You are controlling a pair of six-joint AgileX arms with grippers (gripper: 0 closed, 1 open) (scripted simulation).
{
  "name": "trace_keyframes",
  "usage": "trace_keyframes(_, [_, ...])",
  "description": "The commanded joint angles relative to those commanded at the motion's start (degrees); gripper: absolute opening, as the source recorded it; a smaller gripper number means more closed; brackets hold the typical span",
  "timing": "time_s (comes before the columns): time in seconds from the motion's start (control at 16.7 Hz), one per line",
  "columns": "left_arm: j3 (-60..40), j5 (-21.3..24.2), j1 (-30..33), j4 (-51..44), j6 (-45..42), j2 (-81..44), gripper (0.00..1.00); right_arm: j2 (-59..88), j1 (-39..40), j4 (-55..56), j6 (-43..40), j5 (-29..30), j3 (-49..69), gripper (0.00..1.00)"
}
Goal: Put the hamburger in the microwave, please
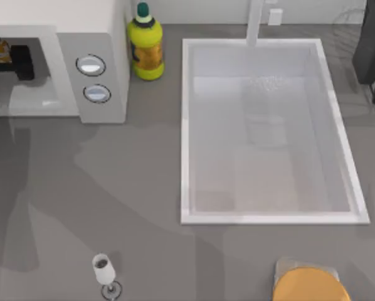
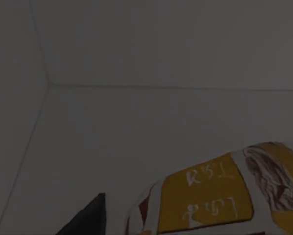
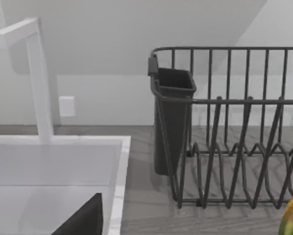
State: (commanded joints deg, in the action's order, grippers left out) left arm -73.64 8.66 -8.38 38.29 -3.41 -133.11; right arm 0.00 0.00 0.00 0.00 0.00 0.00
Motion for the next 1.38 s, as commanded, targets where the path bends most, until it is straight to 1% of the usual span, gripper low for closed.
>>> trace_keyframes(0.12, [3.05,0.58,-0.51,1.67,-0.24,1.7,1.0,0.0,0.0,0.0,0.0,0.0,0.0,1.0])
trace_keyframes(0.24, [8.49,1.35,-1.47,4.42,-0.59,4.43,1.0,0.0,0.0,0.0,0.0,0.0,0.0,1.0])
trace_keyframes(0.66, [37.93,5.16,-5.96,17.99,-2.15,18.45,1.0,0.0,0.0,0.0,0.0,0.0,0.0,1.0])
trace_keyframes(0.84, [46.73,6.53,-7.46,22.39,-2.77,23.06,1.0,0.0,0.0,0.0,0.0,0.0,0.0,1.0])
trace_keyframes(1.02, [50.08,7.1,-8.18,24.28,-3.1,24.95,1.0,0.0,0.0,0.0,0.0,0.0,0.0,1.0])
trace_keyframes(1.38, [49.72,7.02,-7.83,23.31,-3.05,25.48,1.0,0.0,0.0,0.0,0.0,0.0,0.0,1.0])
